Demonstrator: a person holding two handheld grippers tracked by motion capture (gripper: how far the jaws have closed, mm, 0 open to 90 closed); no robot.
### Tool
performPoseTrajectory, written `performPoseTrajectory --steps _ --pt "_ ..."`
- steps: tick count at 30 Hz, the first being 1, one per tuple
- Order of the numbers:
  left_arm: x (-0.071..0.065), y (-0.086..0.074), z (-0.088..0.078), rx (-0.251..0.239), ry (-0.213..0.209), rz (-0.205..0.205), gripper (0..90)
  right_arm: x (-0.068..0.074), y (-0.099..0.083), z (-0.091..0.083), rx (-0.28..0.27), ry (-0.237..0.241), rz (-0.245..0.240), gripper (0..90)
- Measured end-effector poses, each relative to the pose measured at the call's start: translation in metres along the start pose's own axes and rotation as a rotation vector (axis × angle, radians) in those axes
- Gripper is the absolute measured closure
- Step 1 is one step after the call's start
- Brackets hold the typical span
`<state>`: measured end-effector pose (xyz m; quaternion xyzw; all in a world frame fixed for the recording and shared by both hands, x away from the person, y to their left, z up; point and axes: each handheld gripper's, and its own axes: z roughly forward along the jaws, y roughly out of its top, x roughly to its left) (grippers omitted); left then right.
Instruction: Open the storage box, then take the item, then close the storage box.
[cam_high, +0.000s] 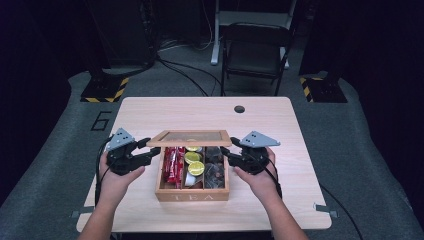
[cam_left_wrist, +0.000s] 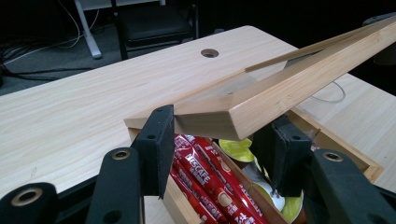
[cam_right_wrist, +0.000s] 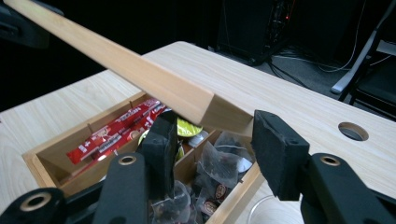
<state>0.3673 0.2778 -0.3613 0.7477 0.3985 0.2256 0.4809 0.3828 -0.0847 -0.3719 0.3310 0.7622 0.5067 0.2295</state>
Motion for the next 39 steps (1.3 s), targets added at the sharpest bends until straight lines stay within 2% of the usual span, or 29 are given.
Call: performPoseTrajectory --steps 4,19,23,24,26,28,32,39 --pt "0.000 0.000 0.000 0.002 0.003 0.002 49.0 0.002 0.000 0.000 -0.002 -0.010 0.010 51.3" --pt "-0.001 0.002 0.000 0.015 0.006 0.004 48.9 0.000 0.002 -0.003 -0.012 0.010 0.018 53.6" --pt "0.000 0.011 0.001 0.026 0.018 -0.001 48.9 -0.002 0.006 -0.004 -0.007 0.013 0.016 54.7" --pt "0.000 0.013 0.002 0.027 0.022 0.009 48.9 -0.003 0.008 -0.004 -0.004 0.014 0.017 54.7" --pt "0.003 0.014 0.003 0.013 0.015 -0.008 48.6 -0.005 0.012 -0.003 -0.002 0.014 0.020 54.8" --pt "0.003 0.014 0.003 0.015 0.010 -0.004 48.4 -0.006 0.015 -0.003 0.006 0.017 0.025 55.3" --pt "0.003 0.011 0.002 0.018 0.003 0.005 48.6 -0.006 0.018 -0.004 0.033 0.024 -0.008 55.3" --pt "0.004 0.010 -0.002 0.023 -0.021 0.005 48.5 -0.007 0.020 -0.005 0.070 0.047 0.005 55.4"
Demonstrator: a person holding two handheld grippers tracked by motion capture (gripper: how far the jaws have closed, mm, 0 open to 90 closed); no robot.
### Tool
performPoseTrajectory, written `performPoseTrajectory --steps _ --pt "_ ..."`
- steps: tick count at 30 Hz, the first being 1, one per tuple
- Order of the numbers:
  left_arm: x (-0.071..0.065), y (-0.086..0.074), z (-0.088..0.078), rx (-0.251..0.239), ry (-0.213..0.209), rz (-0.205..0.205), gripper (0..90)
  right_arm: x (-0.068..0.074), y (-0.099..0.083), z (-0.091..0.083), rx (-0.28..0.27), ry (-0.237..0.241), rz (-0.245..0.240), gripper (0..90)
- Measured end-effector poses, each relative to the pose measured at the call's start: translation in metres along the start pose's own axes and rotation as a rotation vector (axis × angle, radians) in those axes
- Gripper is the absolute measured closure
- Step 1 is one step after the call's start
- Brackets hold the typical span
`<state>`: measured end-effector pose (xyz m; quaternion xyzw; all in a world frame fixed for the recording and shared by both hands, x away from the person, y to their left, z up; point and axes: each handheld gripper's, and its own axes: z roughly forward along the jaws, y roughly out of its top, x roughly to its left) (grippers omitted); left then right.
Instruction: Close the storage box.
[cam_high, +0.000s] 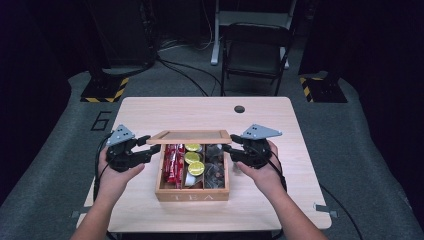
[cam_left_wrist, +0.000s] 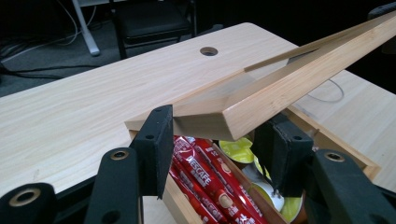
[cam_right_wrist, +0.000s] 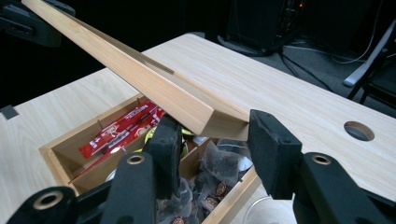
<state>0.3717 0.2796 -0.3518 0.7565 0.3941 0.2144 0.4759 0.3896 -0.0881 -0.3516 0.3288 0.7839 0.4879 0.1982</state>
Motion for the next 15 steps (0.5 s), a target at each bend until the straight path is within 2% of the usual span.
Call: performPoseTrajectory --steps 8,12,15 --pt "0.0010 0.0020 -0.0014 0.025 -0.014 0.015 48.5 -0.0039 0.0044 -0.0018 0.038 0.039 -0.012 55.5" --pt "0.0006 0.0017 -0.0014 0.033 -0.016 0.023 48.5 -0.0032 0.0062 -0.0022 0.061 0.039 -0.009 55.6" --pt "0.0000 0.0008 -0.0018 0.039 -0.018 0.032 48.5 -0.0032 0.0062 -0.0026 0.073 0.046 -0.024 55.5"
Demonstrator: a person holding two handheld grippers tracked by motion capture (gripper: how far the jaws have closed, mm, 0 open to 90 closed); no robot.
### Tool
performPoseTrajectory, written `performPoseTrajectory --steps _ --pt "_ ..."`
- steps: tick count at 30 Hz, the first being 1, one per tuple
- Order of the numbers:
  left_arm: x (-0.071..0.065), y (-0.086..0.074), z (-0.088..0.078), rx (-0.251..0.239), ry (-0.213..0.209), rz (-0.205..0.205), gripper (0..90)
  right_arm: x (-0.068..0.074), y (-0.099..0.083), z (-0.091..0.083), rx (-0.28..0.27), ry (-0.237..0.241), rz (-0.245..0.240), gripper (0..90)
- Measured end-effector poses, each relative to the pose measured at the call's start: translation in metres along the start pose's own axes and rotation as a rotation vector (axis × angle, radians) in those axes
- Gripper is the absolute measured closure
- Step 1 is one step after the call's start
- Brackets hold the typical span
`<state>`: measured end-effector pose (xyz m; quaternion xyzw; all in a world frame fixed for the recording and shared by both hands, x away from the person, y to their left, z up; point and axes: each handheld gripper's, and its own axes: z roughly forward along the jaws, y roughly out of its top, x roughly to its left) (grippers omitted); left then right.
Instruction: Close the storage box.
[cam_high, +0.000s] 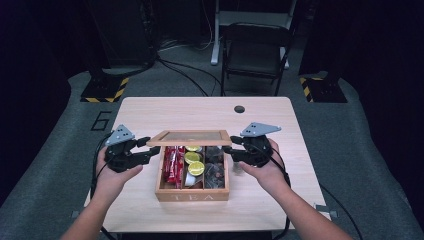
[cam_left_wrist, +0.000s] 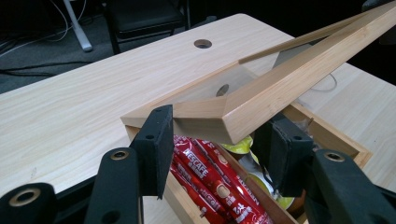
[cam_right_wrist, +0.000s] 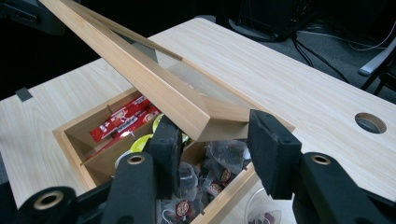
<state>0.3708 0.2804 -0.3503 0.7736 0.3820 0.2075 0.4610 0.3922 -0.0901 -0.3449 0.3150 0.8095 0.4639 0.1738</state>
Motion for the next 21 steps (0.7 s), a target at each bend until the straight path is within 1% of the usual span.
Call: performPoseTrajectory --steps 2,4,5,6,7,8,9,11,15,16,21 --pt "-0.001 -0.001 0.000 -0.001 0.002 0.004 48.5 0.001 0.000 0.000 0.003 -0.005 0.001 55.6" --pt "-0.001 -0.002 0.000 0.000 0.003 0.011 48.5 0.002 -0.001 0.000 0.003 -0.007 -0.013 55.6" --pt "-0.001 -0.002 0.000 0.004 0.000 0.011 48.5 0.002 -0.002 -0.001 0.009 -0.001 -0.016 55.6" --pt "-0.001 -0.003 -0.001 0.013 -0.003 0.017 48.4 0.003 -0.002 0.000 0.007 -0.006 -0.017 55.5" --pt "-0.002 -0.003 -0.001 0.011 -0.001 0.019 48.5 0.003 -0.003 0.000 0.006 -0.006 -0.017 55.4" --pt "-0.002 -0.004 -0.001 0.008 -0.002 0.020 48.5 0.004 -0.004 -0.001 0.017 -0.006 -0.019 55.3" --pt "-0.002 -0.005 -0.001 0.010 -0.004 0.021 48.5 0.004 -0.005 -0.001 0.009 -0.006 -0.027 55.3" --pt "-0.003 -0.007 -0.001 0.008 -0.005 0.021 48.5 0.004 -0.006 -0.001 0.011 -0.005 -0.045 55.2" --pt "-0.003 -0.011 -0.001 0.003 -0.010 0.017 48.5 0.006 -0.009 -0.002 0.019 0.003 -0.045 54.9" --pt "-0.003 -0.011 -0.001 0.006 -0.013 0.015 48.5 0.007 -0.010 -0.001 0.012 -0.003 -0.049 54.9" --pt "-0.005 -0.015 -0.002 0.016 -0.015 0.025 48.4 0.009 -0.014 -0.001 0.010 -0.002 -0.060 54.1"
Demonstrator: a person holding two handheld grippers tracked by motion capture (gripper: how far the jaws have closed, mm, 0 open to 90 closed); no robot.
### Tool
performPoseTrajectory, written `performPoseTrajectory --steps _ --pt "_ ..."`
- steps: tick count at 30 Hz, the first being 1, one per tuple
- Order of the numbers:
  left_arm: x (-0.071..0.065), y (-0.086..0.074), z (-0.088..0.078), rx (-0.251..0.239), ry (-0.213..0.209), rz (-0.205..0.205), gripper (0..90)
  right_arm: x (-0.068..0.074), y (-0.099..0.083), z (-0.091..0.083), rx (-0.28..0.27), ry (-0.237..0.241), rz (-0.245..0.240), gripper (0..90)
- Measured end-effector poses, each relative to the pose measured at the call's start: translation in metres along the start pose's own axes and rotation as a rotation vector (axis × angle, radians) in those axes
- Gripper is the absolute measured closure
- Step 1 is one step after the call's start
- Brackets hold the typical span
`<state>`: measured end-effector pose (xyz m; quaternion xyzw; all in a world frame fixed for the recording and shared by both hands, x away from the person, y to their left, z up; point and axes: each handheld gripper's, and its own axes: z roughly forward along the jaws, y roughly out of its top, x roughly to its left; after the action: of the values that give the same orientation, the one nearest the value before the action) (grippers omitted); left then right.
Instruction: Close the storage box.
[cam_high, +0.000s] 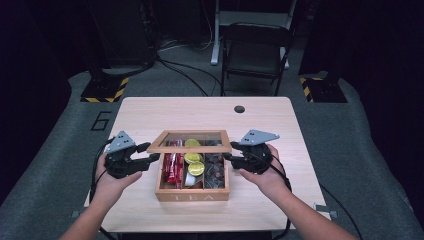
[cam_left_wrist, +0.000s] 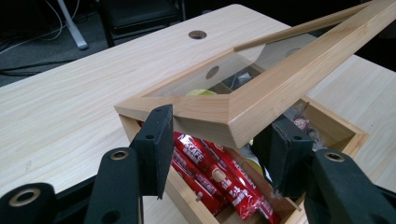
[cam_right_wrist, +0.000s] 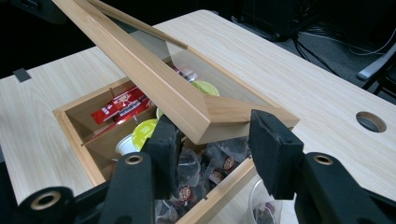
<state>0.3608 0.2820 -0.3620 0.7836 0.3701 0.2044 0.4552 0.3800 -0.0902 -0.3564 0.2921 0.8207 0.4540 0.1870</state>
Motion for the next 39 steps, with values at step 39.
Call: performPoseTrajectory --steps 39 --pt "-0.017 -0.035 -0.009 -0.016 -0.013 0.018 48.2 0.018 -0.034 0.001 -0.005 -0.014 -0.009 53.1"
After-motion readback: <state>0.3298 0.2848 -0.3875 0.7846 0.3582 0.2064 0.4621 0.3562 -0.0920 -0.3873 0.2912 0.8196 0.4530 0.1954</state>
